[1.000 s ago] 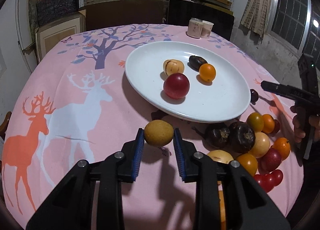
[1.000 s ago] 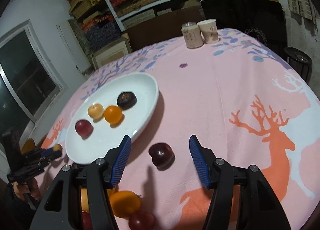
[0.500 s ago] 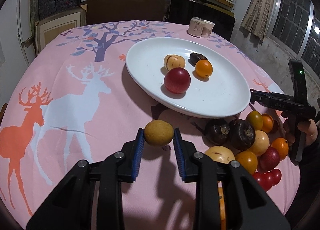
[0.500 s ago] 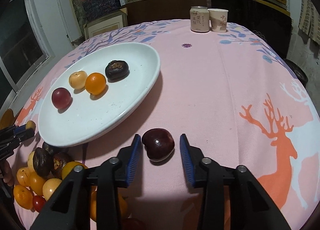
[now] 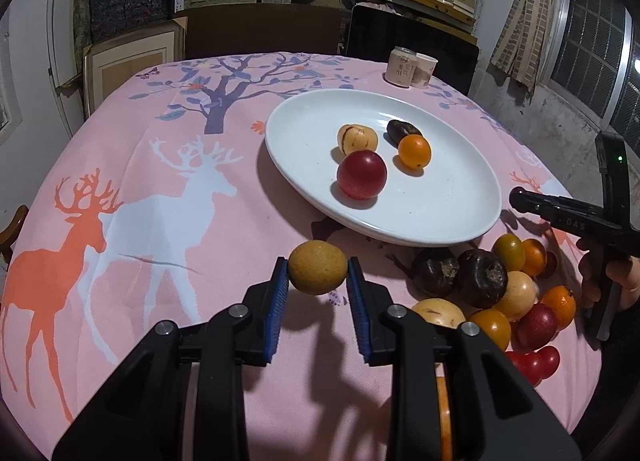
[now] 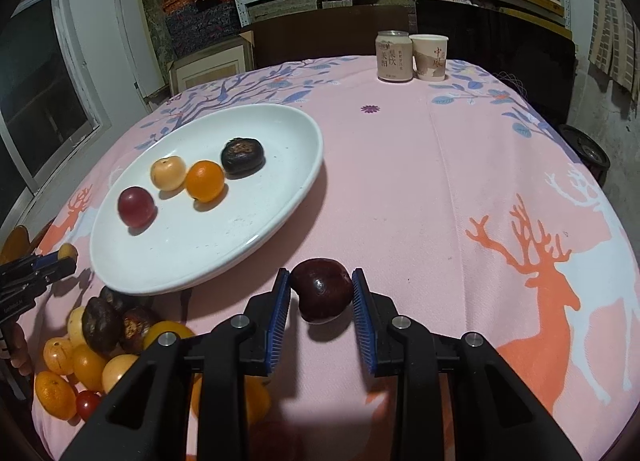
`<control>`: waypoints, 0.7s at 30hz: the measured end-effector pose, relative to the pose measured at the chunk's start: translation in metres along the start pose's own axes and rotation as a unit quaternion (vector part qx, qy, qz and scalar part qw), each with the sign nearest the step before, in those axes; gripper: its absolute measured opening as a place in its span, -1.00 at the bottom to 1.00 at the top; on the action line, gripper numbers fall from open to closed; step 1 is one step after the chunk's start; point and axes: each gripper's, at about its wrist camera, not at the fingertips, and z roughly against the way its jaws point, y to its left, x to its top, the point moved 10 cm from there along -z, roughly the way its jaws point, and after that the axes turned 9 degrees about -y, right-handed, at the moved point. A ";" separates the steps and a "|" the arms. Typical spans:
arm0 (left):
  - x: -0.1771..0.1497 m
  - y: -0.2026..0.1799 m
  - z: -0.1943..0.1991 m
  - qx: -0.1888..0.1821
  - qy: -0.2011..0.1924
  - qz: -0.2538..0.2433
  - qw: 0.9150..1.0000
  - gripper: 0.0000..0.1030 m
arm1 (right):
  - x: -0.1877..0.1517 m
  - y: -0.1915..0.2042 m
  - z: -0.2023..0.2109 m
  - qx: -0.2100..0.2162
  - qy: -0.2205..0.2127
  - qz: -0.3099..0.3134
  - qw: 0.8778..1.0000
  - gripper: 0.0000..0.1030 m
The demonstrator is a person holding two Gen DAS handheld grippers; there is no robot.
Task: Organize fruits
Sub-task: 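Carry both fruits onto the white plate and open both tools to release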
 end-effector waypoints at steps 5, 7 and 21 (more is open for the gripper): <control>0.010 -0.025 0.029 -0.010 -0.023 -0.018 1.000 -0.44 | 0.007 0.008 0.032 0.014 -0.018 -0.001 1.000 -0.39; 0.016 -0.038 0.036 -0.014 -0.028 -0.030 0.999 -0.44 | 0.012 0.012 0.046 0.021 -0.029 -0.003 0.999 -0.39; 0.065 -0.096 0.030 0.015 -0.045 -0.058 0.997 -0.44 | 0.071 0.051 0.093 0.050 -0.087 0.005 0.995 -0.39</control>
